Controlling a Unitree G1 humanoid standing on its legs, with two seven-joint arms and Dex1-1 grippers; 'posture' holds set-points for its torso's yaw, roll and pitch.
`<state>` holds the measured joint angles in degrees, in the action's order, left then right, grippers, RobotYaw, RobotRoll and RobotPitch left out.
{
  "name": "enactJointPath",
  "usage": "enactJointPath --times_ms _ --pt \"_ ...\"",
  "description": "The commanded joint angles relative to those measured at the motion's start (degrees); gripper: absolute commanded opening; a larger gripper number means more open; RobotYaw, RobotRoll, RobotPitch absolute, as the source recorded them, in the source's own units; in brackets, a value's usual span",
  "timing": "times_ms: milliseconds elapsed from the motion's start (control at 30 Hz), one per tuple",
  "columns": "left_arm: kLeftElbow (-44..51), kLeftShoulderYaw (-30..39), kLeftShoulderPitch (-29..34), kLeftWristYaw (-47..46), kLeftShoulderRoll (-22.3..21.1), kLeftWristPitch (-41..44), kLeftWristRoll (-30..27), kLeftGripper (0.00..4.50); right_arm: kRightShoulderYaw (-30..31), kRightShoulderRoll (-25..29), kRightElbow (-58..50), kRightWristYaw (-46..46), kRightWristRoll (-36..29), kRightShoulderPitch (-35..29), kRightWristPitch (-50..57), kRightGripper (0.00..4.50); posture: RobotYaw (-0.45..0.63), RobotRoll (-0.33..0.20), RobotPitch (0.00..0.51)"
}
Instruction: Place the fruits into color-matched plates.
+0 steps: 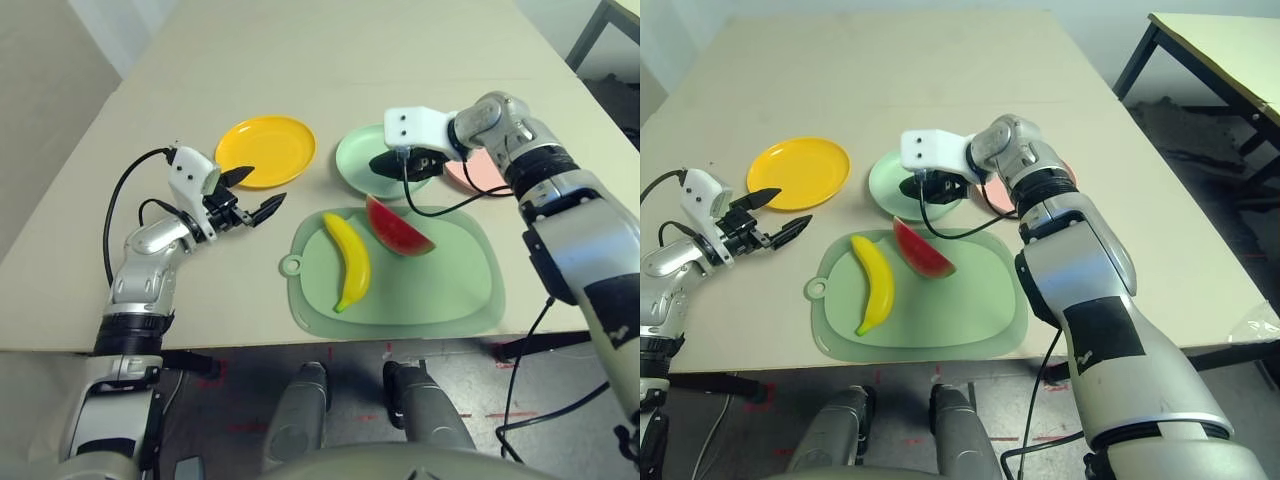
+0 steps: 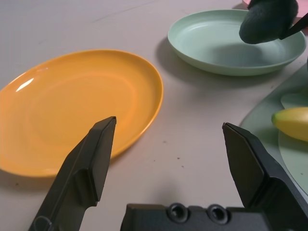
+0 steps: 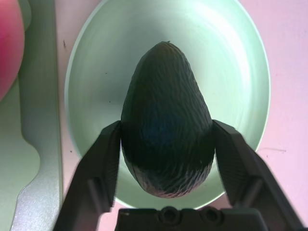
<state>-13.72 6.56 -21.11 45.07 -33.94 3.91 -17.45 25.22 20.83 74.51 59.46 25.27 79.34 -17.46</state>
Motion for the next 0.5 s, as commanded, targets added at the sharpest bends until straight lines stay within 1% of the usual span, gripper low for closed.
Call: enactJointPath --times_ms 33,233,367,500 --pt "1.2 0.0 1.0 0.7 -0.2 0.5 0.3 4.50 0.2 0.2 0.3 0.4 1.0 -0.5 -1.2 4.46 0.10 0.000 0.166" --pt "-2.1 -1.1 -1.4 2.2 -0.4 -0.9 1.7 4.50 0.4 4.0 -1.5 4.1 1.3 0.5 -5.3 4.46 0.08 0.000 0.160" --pt "-5.8 -0.3 -3.7 3.1 -0.9 -2.5 2.1 4.50 -1.1 6.9 -5.7 11.2 -1.5 0.3 -8.0 4.46 0.06 0.000 0.162" --pt "-7.8 -1.4 -4.5 9.6 -1.5 -5.2 0.9 4.50 -2.6 11.4 -14.3 20.0 -5.7 -2.1 -9.8 4.46 0.02 0.000 0.167"
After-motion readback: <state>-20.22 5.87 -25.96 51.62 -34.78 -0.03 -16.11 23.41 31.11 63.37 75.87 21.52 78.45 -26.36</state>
